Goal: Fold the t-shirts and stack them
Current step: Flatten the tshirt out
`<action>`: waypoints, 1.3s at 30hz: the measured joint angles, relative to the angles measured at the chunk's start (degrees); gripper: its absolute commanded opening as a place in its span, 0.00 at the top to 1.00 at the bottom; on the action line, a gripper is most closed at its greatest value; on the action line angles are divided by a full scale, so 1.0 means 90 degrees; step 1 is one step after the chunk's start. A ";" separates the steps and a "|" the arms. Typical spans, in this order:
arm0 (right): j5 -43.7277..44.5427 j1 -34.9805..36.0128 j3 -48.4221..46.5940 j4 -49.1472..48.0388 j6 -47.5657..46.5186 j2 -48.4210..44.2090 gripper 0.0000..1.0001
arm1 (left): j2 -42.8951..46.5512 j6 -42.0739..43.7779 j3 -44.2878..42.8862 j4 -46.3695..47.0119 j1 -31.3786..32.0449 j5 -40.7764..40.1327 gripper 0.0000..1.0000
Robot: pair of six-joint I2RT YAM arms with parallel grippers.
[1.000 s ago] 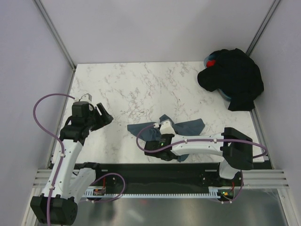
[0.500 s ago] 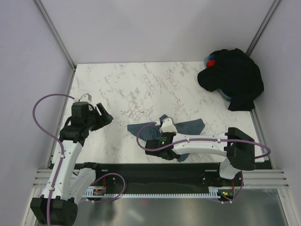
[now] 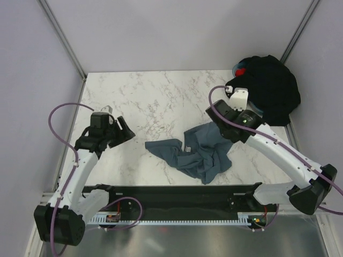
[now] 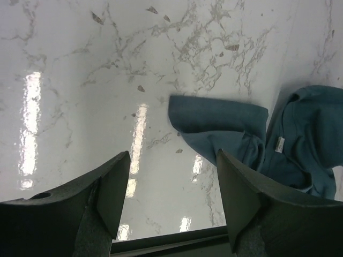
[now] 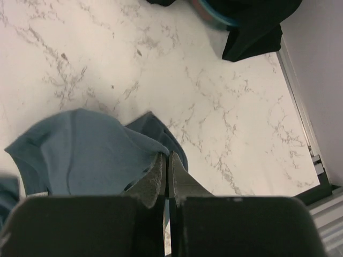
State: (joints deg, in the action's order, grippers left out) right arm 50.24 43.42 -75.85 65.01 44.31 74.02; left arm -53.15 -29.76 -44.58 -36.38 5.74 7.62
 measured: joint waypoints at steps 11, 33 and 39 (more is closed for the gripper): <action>-0.1103 -0.1851 0.0080 -0.0724 -0.1336 -0.0291 1.00 | -0.2518 -0.0787 0.0012 0.1078 0.1919 -0.0508 0.30; -0.2628 -0.3279 -0.0039 -0.1061 -0.2144 -0.0289 1.00 | -0.3983 -0.1370 -0.0556 0.1676 0.2220 -0.1185 0.98; -0.2577 -0.3985 -0.1486 -0.0789 -0.2266 -0.0097 1.00 | -0.2616 -0.0984 -0.2312 0.0549 0.0593 -0.1049 0.98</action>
State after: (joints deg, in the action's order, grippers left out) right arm 27.05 7.55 -89.23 57.91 23.92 73.14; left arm -76.69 -38.61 -65.39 -31.44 11.07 -1.83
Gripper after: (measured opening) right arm 0.012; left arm 0.033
